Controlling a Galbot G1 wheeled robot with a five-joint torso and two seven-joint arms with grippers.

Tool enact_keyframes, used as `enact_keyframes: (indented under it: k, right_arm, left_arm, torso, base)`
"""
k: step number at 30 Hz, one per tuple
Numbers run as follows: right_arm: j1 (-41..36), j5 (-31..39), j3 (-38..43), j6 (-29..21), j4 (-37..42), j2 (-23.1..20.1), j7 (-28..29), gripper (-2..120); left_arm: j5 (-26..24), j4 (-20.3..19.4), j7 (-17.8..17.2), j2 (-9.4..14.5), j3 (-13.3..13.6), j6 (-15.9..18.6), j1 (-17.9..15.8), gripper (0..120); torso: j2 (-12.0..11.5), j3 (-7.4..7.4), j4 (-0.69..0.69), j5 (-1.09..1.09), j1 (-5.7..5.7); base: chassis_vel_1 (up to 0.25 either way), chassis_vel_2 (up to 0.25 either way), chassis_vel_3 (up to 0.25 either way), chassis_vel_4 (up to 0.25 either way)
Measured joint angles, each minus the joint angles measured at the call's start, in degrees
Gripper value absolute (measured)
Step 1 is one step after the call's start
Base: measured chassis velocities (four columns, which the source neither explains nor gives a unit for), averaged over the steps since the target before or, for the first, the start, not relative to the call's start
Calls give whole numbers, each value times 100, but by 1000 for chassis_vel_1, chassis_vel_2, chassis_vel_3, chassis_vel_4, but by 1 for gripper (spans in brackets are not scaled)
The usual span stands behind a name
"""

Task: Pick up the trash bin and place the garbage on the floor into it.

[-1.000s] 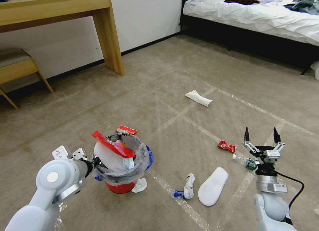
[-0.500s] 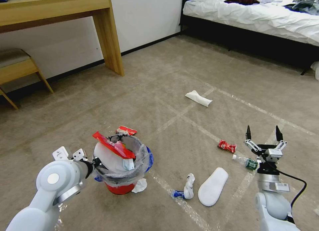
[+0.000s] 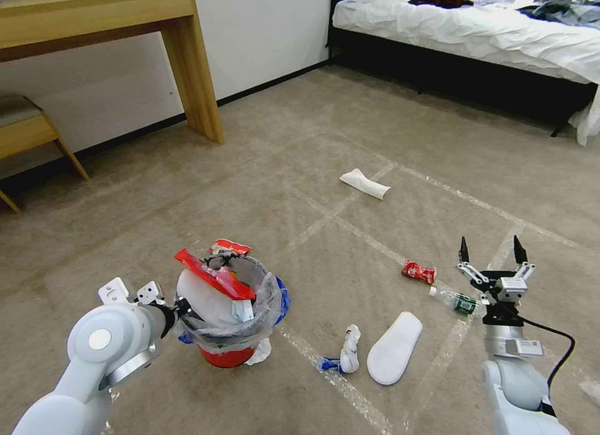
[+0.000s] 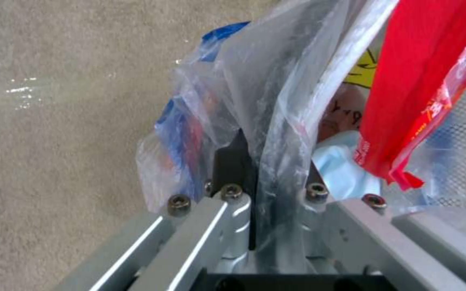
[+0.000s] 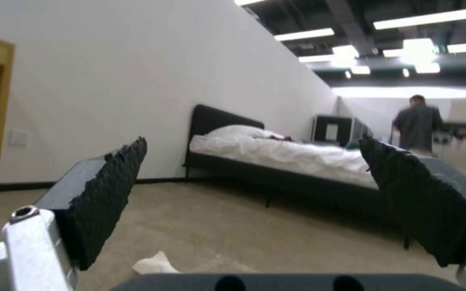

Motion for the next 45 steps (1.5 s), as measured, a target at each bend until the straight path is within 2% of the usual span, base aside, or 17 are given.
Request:
enact_keyframes:
  k: [1,2,4,5,7,8,10,11,13,15,19,24,35,38,39,41,45]
  right_arm:
    - [-85,335,-162,-309,177,-193,181,100]
    - [-85,335,-162,-309,177,-193,181,100]
    - [-270,1060,-471,-935,567,-803,432,100]
    - [-270,1060,-471,-935,567,-803,432,100]
    - [-445,1586,-750,-1450,874,-1502,583,100]
    - [-445,1586,-750,-1450,874,-1502,583,100]
    - [-555,1931,-1026,-1725,1043,-2009,613,100]
    - [-555,1931,-1026,-1725,1043,-2009,613,100]
    - [-481,2173,-1455,-1817,997,-2516,469,100]
    - [-407,2183,-1608,-1816,919,-2642,406,100]
    - [97,1921,-2312,-1682,284,-3149,-360,100]
    - [738,1404,-2901,-1383,-492,-3433,-1224,100]
    - [1503,628,-3305,-1235,-1148,-3764,-2285,100]
    - [2088,293,-3767,-804,-1779,-3888,-3316,100]
    - [2088,293,-3767,-804,-1779,-3888,-3316,100]
    - [2373,146,-3904,-580,-2201,-3805,-4002,100]
    - [2442,-67,-3898,-481,-2491,-3773,-4675,100]
  left_arm:
    - [-11,-14,0,12,-11,-3,2,4]
    - [-11,-14,0,12,-11,-3,2,4]
    - [-53,-48,-4,35,-30,-6,24,4]
    - [-53,-48,-4,35,-30,-6,24,4]
    - [-87,-90,-7,44,-42,-8,74,4]
    - [-87,-90,-7,44,-42,-8,74,4]
    - [-111,-125,-7,41,-55,-8,112,4]
    - [-111,-125,-7,41,-55,-8,112,4]
    - [-127,-139,-7,39,-60,-8,128,4]
    - [-135,-144,-7,39,-60,-8,131,4]
    - [-156,-149,-7,55,-59,-9,114,4]
    - [-185,-112,-7,76,-26,-12,59,4]
    - [-223,0,-2,77,39,-12,-35,4]
    - [-208,15,2,47,44,-5,-55,4]
    - [-208,15,2,47,44,-5,-55,4]
    - [-196,28,2,37,51,-1,-58,4]
    - [-201,56,2,92,60,1,-95,4]
  torso:
    - [0,0,0,0,0]
    - [0,0,0,0,0]
    - [0,0,-2,-1,0]
    - [0,0,-2,-1,0]
    - [0,0,-2,-4,0]
    - [0,0,-2,-4,0]
    - [0,0,-1,0,0]
    - [0,0,-1,0,0]
    - [0,0,-2,-2,1]
    - [0,0,-1,-2,1]
    - [0,1,1,-2,2]
    - [0,1,-1,3,2]
    - [0,1,0,-1,1]
    - [0,0,-1,-1,2]
    - [0,0,-1,-1,2]
    - [0,0,0,0,2]
    - [0,0,-3,0,2]
  base:
    - [0,0,0,0]
    - [0,0,0,0]
    - [0,0,0,0]
    - [0,0,0,0]
    - [0,0,0,0]
    - [0,0,0,0]
    - [0,0,0,0]
    - [0,0,0,0]
    - [0,0,0,0]
    - [0,0,0,0]
    - [0,0,0,0]
    - [0,0,0,0]
    - [0,0,0,0]
    - [0,0,0,0]
    - [0,0,0,0]
    - [0,0,0,0]
    - [0,0,0,0]
